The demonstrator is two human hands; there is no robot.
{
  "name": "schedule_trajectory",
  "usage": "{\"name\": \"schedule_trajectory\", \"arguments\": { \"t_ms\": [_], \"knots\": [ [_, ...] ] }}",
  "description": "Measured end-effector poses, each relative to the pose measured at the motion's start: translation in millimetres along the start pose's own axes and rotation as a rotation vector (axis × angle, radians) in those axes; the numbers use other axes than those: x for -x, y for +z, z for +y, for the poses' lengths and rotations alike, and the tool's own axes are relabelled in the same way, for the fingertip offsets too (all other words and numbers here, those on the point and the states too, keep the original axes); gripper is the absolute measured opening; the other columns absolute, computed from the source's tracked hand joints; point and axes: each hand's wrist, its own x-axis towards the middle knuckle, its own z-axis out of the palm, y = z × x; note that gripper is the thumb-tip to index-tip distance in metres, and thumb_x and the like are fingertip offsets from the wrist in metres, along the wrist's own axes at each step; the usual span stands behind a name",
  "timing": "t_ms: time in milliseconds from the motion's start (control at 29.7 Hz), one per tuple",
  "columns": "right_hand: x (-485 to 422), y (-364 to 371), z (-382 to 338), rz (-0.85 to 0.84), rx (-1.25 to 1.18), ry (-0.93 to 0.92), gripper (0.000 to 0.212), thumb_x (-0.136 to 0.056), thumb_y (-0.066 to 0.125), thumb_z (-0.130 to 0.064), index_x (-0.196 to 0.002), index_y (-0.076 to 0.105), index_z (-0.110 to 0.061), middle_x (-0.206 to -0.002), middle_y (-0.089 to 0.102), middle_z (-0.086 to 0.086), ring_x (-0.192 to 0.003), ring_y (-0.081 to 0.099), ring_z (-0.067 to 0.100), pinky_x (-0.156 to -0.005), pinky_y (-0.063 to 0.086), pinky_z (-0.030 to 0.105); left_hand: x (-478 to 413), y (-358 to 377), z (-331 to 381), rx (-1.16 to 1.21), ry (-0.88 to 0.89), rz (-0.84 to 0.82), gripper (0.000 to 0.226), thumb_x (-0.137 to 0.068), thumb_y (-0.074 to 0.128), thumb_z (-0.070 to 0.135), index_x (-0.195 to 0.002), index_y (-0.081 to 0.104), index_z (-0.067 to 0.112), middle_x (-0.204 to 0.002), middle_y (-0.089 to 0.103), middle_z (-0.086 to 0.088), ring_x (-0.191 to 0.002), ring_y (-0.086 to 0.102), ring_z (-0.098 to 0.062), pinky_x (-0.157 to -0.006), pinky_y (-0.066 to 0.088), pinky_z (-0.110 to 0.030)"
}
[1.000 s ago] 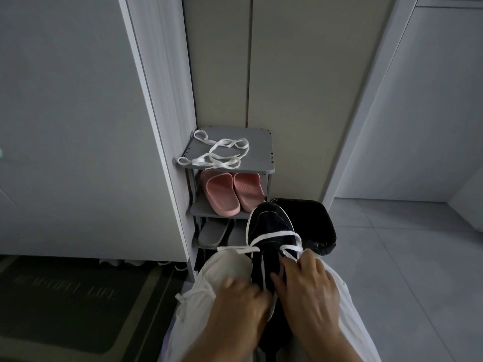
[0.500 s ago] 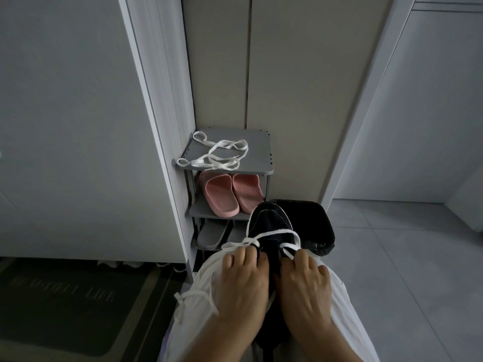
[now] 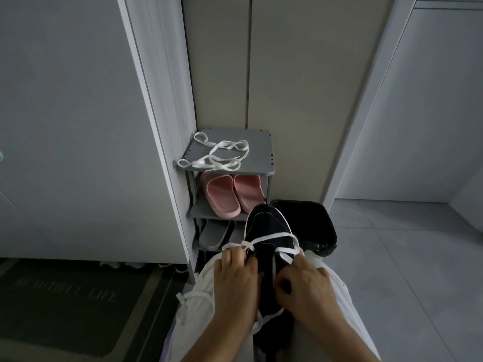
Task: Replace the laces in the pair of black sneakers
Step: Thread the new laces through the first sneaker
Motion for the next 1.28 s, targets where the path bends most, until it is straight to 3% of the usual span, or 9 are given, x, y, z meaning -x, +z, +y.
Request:
{"name": "schedule_trajectory", "arguments": {
  "t_ms": [202, 370, 437, 639, 740, 874, 1008, 1143, 1277],
  "knots": [
    [15, -9, 13, -0.17, -0.098, -0.054, 0.019, -0.083, 0.052, -0.037, -0.095, 0.066, -0.031, -0.071, 0.032, -0.016, -0.056, 0.032, 0.005, -0.052, 0.024, 0.014, 7, -2, 1, -0.061, 0.07, 0.086, 0.005, -0.064, 0.061, 0.025, -0.061, 0.064, 0.023, -0.077, 0.058, 0.001, -0.078, 0.042, -0.019, -0.07, 0.03, -0.028],
    [17, -16, 6, -0.077, 0.002, -0.049, 0.016, -0.048, 0.074, -0.045, -0.051, 0.061, -0.037, -0.052, 0.018, -0.013, -0.038, 0.017, 0.002, -0.038, 0.007, 0.014, 26, -21, -9, -0.035, 0.125, -0.035, 0.044, -0.034, 0.082, 0.053, -0.062, 0.062, 0.026, -0.078, 0.056, 0.004, -0.079, 0.039, -0.016, -0.07, 0.033, -0.028],
    [18, -13, 8, -0.084, -0.083, -0.051, 0.012, -0.062, 0.067, -0.046, -0.061, 0.063, -0.035, -0.053, 0.036, -0.008, -0.045, 0.037, 0.002, -0.041, 0.028, 0.015, 26, -23, -10, -0.011, 0.11, -0.103, 0.049, -0.025, 0.085, 0.053, -0.06, 0.061, 0.027, -0.075, 0.053, 0.006, -0.078, 0.037, -0.015, -0.069, 0.029, -0.026],
    [24, -15, 21, -0.248, -0.527, 0.17, 0.006, -0.071, 0.069, -0.042, -0.069, 0.065, -0.046, -0.07, 0.063, -0.019, -0.071, 0.054, -0.004, -0.068, 0.044, 0.016, 25, -22, -17, 0.452, -0.021, -0.157, 0.026, -0.053, 0.087, 0.018, -0.058, 0.063, 0.028, -0.084, 0.048, 0.015, -0.085, 0.039, -0.005, -0.065, 0.032, -0.008],
    [32, -8, 15, -0.354, -1.098, 0.359, 0.012, -0.079, 0.071, -0.011, -0.068, 0.07, -0.017, -0.064, 0.066, -0.003, -0.064, 0.058, 0.003, -0.066, 0.046, 0.016, 31, -42, -21, 0.907, -0.206, -0.248, 0.013, -0.063, 0.077, 0.038, -0.063, 0.067, 0.046, -0.087, 0.053, 0.008, -0.087, 0.048, 0.0, -0.074, 0.036, -0.006],
    [34, -1, -6, -0.357, -1.556, 0.47, 0.011, -0.082, 0.064, 0.002, -0.071, 0.061, 0.004, -0.069, 0.068, 0.014, -0.06, 0.063, 0.019, -0.059, 0.054, 0.025, 41, -58, -20, 1.111, -0.231, -0.402, 0.011, -0.055, 0.072, 0.046, -0.062, 0.072, 0.038, -0.079, 0.063, 0.002, -0.072, 0.06, -0.009, -0.07, 0.049, -0.021],
    [30, 1, -8, -0.279, -1.494, 0.366, 0.013, -0.065, 0.066, -0.015, -0.067, 0.063, -0.002, -0.075, 0.071, 0.013, -0.065, 0.062, 0.019, -0.062, 0.049, 0.027, 35, -71, -21, 1.23, -0.442, -0.553, 0.009, -0.075, 0.074, 0.016, -0.083, 0.073, 0.014, -0.076, 0.07, -0.002, -0.073, 0.066, -0.01, -0.066, 0.05, -0.019],
    [33, -4, -5, -0.468, -1.498, 0.234, 0.007, -0.065, 0.072, -0.013, -0.06, 0.066, -0.012, -0.071, 0.069, 0.009, -0.067, 0.062, 0.015, -0.064, 0.048, 0.021, 16, -72, -13, 1.408, -0.703, -0.64, 0.03, -0.079, 0.058, 0.033, -0.089, 0.073, 0.009, -0.086, 0.073, -0.011, -0.082, 0.069, -0.02, -0.075, 0.053, -0.027],
    [39, -4, 1, -0.585, -1.299, 0.148, 0.01, -0.07, 0.071, -0.021, -0.061, 0.07, -0.019, -0.076, 0.073, 0.001, -0.077, 0.068, 0.012, -0.069, 0.049, 0.019, 4, -66, 8, 1.453, -0.813, -0.649, 0.019, -0.088, 0.057, 0.017, -0.086, 0.07, 0.003, -0.074, 0.072, -0.01, -0.064, 0.067, -0.016, -0.059, 0.049, -0.022]
  ]
}}
